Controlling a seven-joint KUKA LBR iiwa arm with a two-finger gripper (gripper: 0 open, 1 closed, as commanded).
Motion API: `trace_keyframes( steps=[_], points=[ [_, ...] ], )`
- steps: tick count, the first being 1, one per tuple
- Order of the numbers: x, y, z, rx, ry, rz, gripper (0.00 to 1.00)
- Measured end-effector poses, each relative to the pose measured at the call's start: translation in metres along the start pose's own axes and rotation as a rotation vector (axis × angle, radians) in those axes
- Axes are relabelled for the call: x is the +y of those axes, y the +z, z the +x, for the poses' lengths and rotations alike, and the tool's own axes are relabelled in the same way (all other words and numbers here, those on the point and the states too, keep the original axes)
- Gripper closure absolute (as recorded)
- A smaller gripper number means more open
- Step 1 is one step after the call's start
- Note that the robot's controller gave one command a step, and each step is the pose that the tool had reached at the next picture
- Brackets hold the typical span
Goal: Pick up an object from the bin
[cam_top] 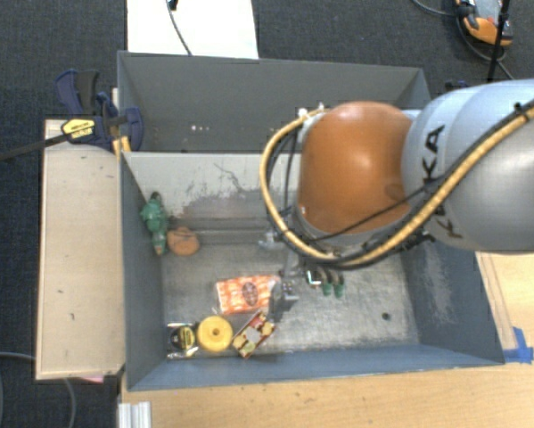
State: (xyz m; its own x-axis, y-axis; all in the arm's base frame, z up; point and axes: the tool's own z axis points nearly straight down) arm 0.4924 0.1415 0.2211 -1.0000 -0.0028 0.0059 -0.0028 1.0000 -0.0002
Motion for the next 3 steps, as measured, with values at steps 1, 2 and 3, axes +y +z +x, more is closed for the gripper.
trace_keyframes(
  steps=[1,2,3],
  points=[
    [-0.001,-0.004,-0.002,-0.008,0.005,-0.001,0.0],
    [0.003,0.04,-0.011,-0.016,-0.022,-0.003,0.0],
    [-0.019,0.12,-0.007,-0.007,-0.177,-0.001,1.0]
  ],
)
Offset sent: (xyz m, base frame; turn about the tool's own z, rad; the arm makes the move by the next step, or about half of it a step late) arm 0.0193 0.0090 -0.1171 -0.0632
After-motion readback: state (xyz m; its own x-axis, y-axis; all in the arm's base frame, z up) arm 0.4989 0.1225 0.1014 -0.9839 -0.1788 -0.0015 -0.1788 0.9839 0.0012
